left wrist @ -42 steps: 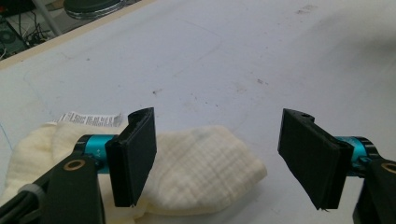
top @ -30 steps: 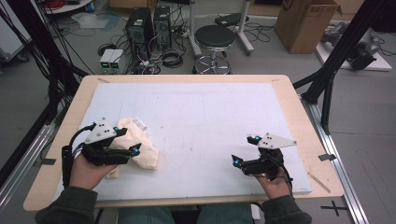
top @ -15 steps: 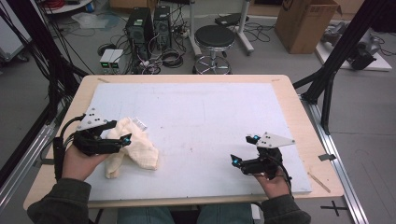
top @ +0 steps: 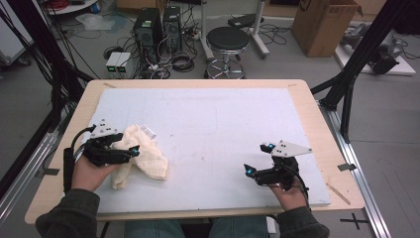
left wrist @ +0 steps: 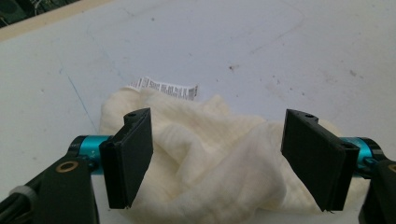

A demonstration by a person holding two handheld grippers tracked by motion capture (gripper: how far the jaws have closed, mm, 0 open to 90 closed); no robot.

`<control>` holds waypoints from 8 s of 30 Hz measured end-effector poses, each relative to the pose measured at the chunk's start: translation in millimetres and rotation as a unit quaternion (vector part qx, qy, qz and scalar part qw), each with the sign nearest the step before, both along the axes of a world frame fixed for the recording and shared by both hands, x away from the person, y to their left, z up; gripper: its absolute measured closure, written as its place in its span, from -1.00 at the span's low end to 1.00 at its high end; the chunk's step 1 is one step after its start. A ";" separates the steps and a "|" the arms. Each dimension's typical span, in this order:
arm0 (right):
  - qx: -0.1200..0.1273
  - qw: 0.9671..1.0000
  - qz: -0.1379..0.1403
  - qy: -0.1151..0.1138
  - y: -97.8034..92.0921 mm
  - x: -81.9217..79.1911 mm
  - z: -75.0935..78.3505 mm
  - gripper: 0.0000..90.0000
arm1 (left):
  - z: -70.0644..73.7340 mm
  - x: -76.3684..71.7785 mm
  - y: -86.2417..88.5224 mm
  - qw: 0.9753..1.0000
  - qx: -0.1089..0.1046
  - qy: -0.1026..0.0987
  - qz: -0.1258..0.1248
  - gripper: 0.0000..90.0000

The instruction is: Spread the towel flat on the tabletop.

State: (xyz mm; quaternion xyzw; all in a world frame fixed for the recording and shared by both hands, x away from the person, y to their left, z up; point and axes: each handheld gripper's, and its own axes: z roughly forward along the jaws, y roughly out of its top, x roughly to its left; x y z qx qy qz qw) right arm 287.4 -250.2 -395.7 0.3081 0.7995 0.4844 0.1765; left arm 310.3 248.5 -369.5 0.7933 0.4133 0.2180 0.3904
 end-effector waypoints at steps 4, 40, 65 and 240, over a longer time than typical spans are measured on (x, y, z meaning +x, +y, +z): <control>-0.001 1.000 0.001 -0.001 0.4 0.1 0.1 -0.80 | -12.3 4.0 -2.0 1.000 0.016 0.019 0.000 -0.43; -0.006 1.000 0.008 0.000 3.9 0.6 -0.7 -0.80 | -56.5 25.8 -4.2 0.994 0.034 0.100 0.000 0.62; -0.007 1.000 0.014 -0.001 6.0 0.6 -0.7 -0.80 | -43.2 19.7 -4.4 0.997 0.010 0.074 -0.016 0.78; -0.118 0.970 0.172 0.122 74.1 48.6 -40.3 0.84 | -67.4 -7.5 -91.7 0.977 0.021 0.045 -0.205 0.81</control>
